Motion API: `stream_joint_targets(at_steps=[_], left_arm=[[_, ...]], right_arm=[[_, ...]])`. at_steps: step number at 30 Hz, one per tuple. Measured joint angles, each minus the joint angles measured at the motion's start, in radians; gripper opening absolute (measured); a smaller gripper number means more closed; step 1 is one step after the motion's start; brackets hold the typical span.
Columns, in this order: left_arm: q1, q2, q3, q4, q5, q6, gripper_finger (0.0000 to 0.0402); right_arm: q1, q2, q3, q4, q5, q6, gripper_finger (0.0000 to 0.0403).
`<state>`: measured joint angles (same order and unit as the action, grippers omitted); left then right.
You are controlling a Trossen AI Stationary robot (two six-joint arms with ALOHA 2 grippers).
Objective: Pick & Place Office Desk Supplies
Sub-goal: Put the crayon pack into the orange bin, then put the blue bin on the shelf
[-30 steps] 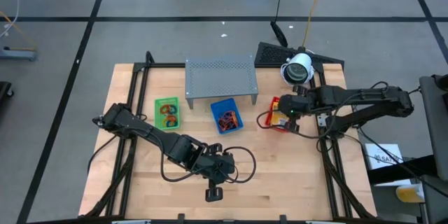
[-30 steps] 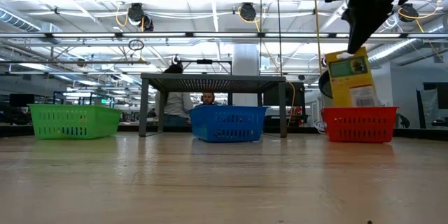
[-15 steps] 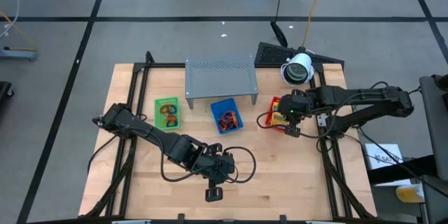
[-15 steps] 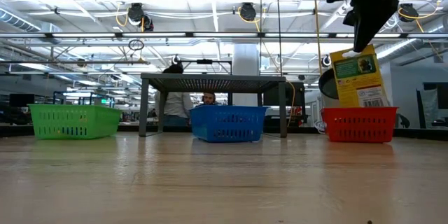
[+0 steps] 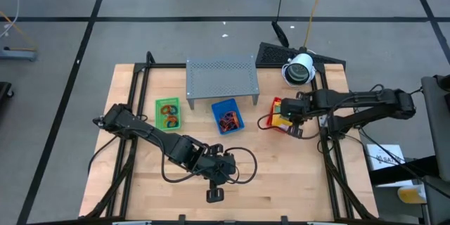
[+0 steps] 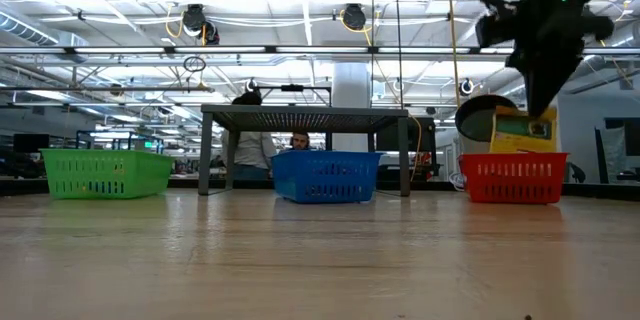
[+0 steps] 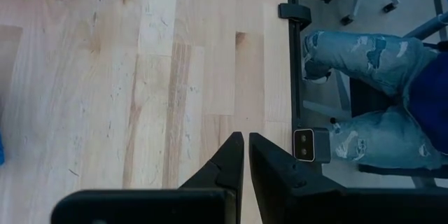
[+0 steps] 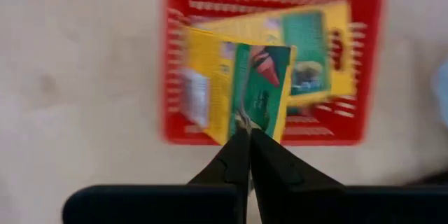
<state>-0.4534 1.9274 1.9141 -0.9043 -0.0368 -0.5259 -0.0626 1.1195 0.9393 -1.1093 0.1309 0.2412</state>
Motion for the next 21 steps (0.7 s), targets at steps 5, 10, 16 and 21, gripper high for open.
stream_joint_targets(at_steps=[5, 10, 16, 21], left_arm=[[0.0, 0.0, 0.0, 0.0, 0.0, -0.001, 0.0031], [0.0, 0.0, 0.0, 0.0, 0.0, -0.004, 0.0031], [0.0, 0.0, 0.0, 0.0, 0.0, -0.003, 0.0031], [0.0, 0.0, 0.0, 0.0, 0.0, -0.003, 0.0031]], right_arm=[[-0.027, 0.0, -0.011, 0.022, 0.082, -0.101, 0.0031], [-0.035, 0.0, -0.011, 0.089, 0.079, -0.205, 0.0079], [-0.035, 0.0, -0.011, 0.144, 0.144, -0.322, 0.0149], [-0.035, -0.001, -0.011, 0.148, 0.323, -0.356, 0.0196]])
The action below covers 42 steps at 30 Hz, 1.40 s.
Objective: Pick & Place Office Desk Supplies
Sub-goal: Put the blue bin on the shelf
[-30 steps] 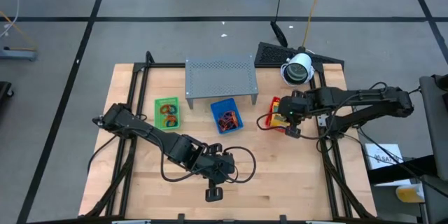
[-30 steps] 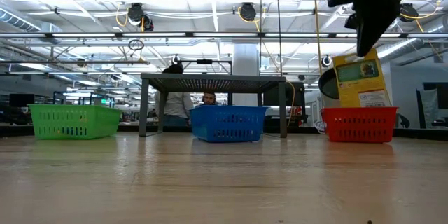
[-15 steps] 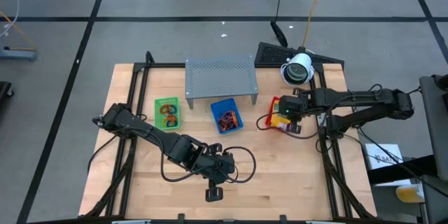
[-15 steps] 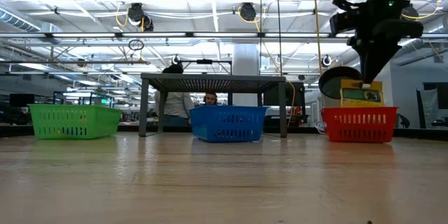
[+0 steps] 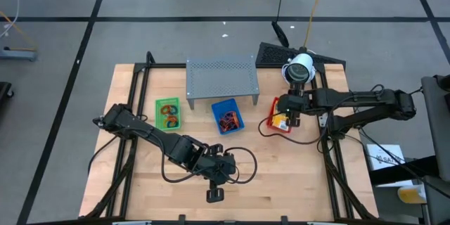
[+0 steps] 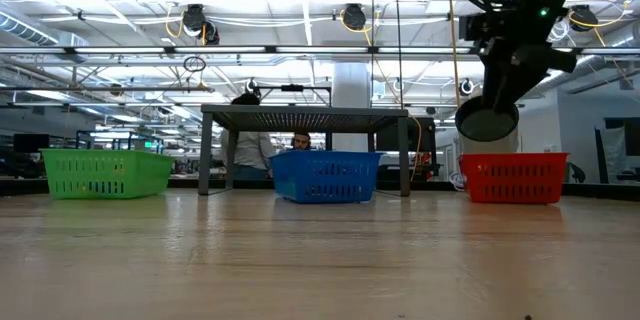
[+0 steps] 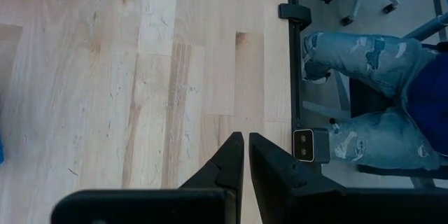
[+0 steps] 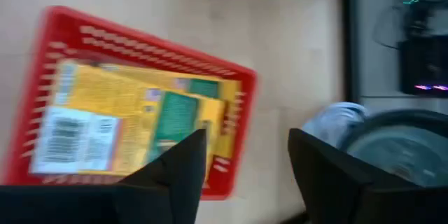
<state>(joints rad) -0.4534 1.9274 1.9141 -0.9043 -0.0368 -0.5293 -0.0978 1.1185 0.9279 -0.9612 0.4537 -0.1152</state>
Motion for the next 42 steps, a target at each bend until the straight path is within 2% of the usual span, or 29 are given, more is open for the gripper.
stream_joint_targets(at_steps=[2, 6, 10, 14, 17, 23, 26, 29, 32, 36, 39, 42], left_arm=[[0.0, 0.0, 0.0, 0.0, 0.0, 0.0, 0.0031], [0.0, 0.0, 0.0, 0.0, 0.0, 0.0, 0.0031], [0.001, 0.0, 0.0, 0.0, -0.011, 0.023, 0.0031], [0.001, 0.0, 0.0, 0.001, -0.098, -0.028, 0.0031], [0.002, 0.0, 0.0, 0.001, -0.155, -0.09, 0.0031], [-0.006, 0.0, 0.0, 0.0, -0.257, -0.192, 0.0031], [-0.01, 0.0, 0.0, -0.012, -0.316, -0.189, 0.0031], [0.003, 0.0, 0.0, -0.064, -0.323, -0.183, 0.0031], [0.042, 0.0, 0.0, -0.153, -0.292, -0.182, 0.0031], [0.11, 0.0, 0.0, -0.284, -0.185, -0.135, 0.0031], [0.164, 0.0, 0.0, -0.301, -0.117, -0.052, 0.0031], [0.217, 0.0, 0.0, -0.275, -0.086, 0.019, 0.0031]], right_arm=[[0.0, -0.005, 0.0, 0.001, 0.019, 0.021, 0.0205], [0.02, -0.026, 0.002, 0.003, -0.007, 0.094, 0.0204], [0.072, -0.059, 0.037, 0.02, -0.146, 0.209, 0.0192], [0.156, -0.099, 0.041, 0.107, -0.328, 0.372, 0.0186], [0.252, -0.123, 0.016, 0.221, -0.38, 0.456, 0.0186], [0.478, -0.108, -0.076, 0.515, -0.352, 0.55, 0.0185], [0.591, -0.084, -0.14, 0.675, -0.273, 0.559, 0.0185], [0.677, -0.055, -0.193, 0.819, -0.165, 0.556, 0.0185], [0.728, -0.025, -0.229, 0.92, -0.106, 0.536, 0.0185], [0.763, -0.001, -0.279, 1.082, -0.06, 0.433, 0.0185], [0.767, 0.006, -0.332, 1.235, -0.061, 0.324, 0.0185], [0.767, 0.004, -0.397, 1.417, -0.061, 0.287, 0.0185]])
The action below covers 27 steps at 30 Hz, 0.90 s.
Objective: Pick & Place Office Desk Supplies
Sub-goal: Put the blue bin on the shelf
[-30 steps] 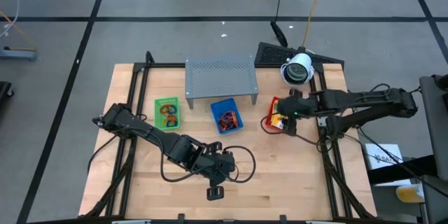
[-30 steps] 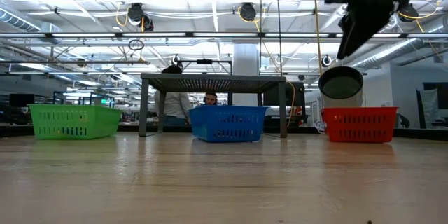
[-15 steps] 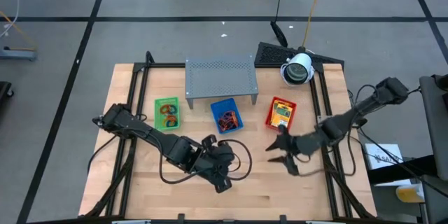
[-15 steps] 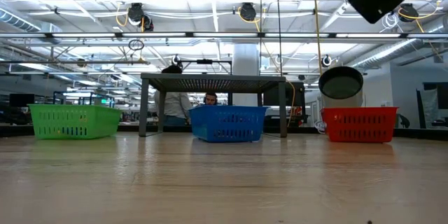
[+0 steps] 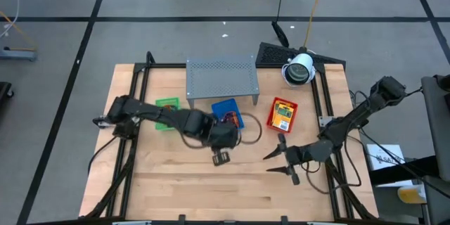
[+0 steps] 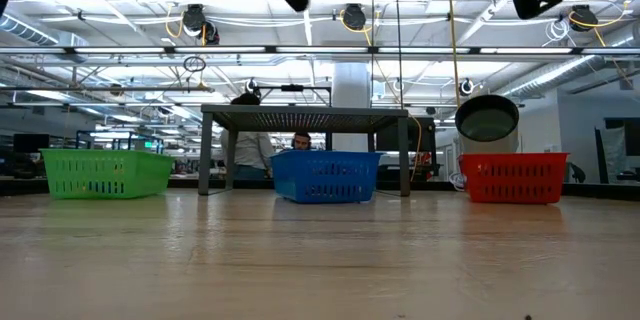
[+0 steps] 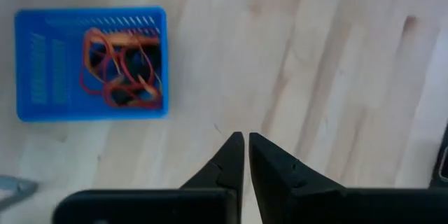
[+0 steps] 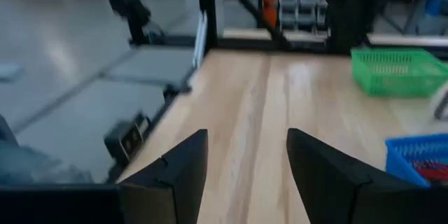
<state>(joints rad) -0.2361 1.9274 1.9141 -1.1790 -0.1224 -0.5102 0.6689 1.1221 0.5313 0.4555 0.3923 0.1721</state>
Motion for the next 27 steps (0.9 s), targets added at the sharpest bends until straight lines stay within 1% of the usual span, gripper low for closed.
stream_joint_targets(at_steps=[4, 8, 10, 13, 15, 18, 24, 27], left_arm=[[0.061, 0.006, 0.0, 0.024, 0.01, 0.058, 0.0031], [0.114, 0.037, -0.004, 0.033, 0.027, 0.059, 0.0031], [0.13, 0.056, -0.006, 0.046, 0.044, 0.085, 0.0031], [0.138, 0.092, -0.007, 0.084, 0.062, 0.167, 0.0032], [0.138, 0.107, -0.007, 0.109, 0.062, 0.177, 0.004], [0.143, 0.131, -0.007, 0.115, 0.066, 0.175, 0.0071], [0.143, 0.166, -0.007, 0.131, 0.05, 0.175, 0.0158], [0.136, 0.18, -0.007, 0.15, 0.026, 0.167, 0.0193]], right_arm=[[-0.001, 0.001, -0.087, 0.185, -0.002, -0.006, 0.0185], [-0.014, 0.0, -0.151, 0.304, -0.001, -0.07, 0.0185], [-0.025, 0.0, -0.171, 0.335, -0.001, -0.091, 0.0185], [-0.041, 0.0, -0.178, 0.341, -0.002, -0.097, 0.0185], [-0.048, -0.001, -0.179, 0.346, -0.003, -0.098, 0.0185], [-0.057, -0.005, -0.179, 0.352, -0.003, -0.106, 0.0185], [-0.074, -0.019, -0.179, 0.393, -0.004, -0.11, 0.0185], [-0.08, -0.032, -0.179, 0.394, -0.003, -0.11, 0.0185]])
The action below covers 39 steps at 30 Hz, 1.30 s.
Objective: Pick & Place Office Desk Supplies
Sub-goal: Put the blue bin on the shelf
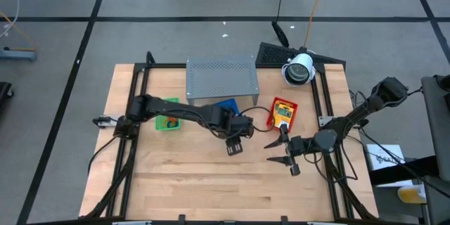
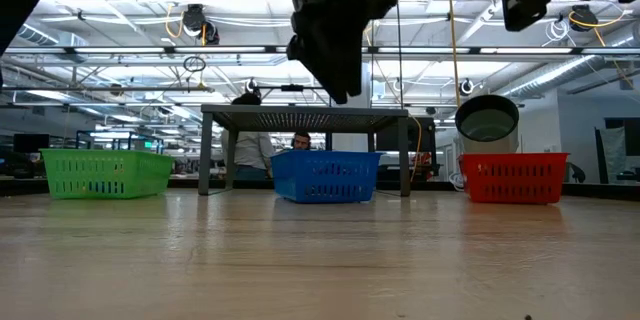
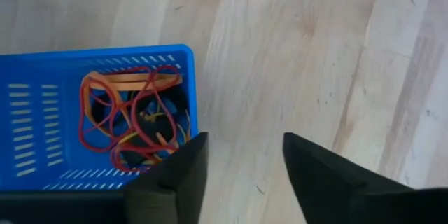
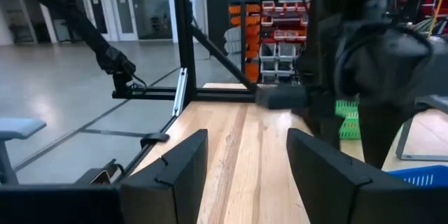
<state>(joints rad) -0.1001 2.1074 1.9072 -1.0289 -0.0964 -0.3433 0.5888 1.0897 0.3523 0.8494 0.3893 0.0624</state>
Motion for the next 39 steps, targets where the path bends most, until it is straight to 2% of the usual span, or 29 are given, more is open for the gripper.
stream_joint_targets(at_steps=[4, 9, 25, 35, 39], left_arm=[[-0.003, 0.014, 0.0, 0.008, -0.007, -0.019, 0.0219], [-0.003, 0.041, 0.001, 0.012, -0.017, -0.036, 0.0227], [-0.003, 0.114, 0.0, 0.012, -0.021, -0.074, 0.0228], [-0.003, 0.135, 0.0, 0.014, -0.072, -0.069, 0.0227], [-0.003, 0.135, 0.0, 0.014, -0.089, -0.047, 0.0205]], right_arm=[[-0.006, -0.003, 0.0, 0.007, 0.001, 0.0, 0.0185], [-0.006, -0.003, 0.0, 0.021, 0.001, 0.002, 0.0185], [-0.005, -0.003, 0.001, 0.03, 0.0, 0.004, 0.0185], [-0.005, -0.003, 0.001, 0.036, -0.001, 0.003, 0.0185], [-0.005, -0.003, 0.001, 0.037, -0.001, 0.004, 0.0185]])
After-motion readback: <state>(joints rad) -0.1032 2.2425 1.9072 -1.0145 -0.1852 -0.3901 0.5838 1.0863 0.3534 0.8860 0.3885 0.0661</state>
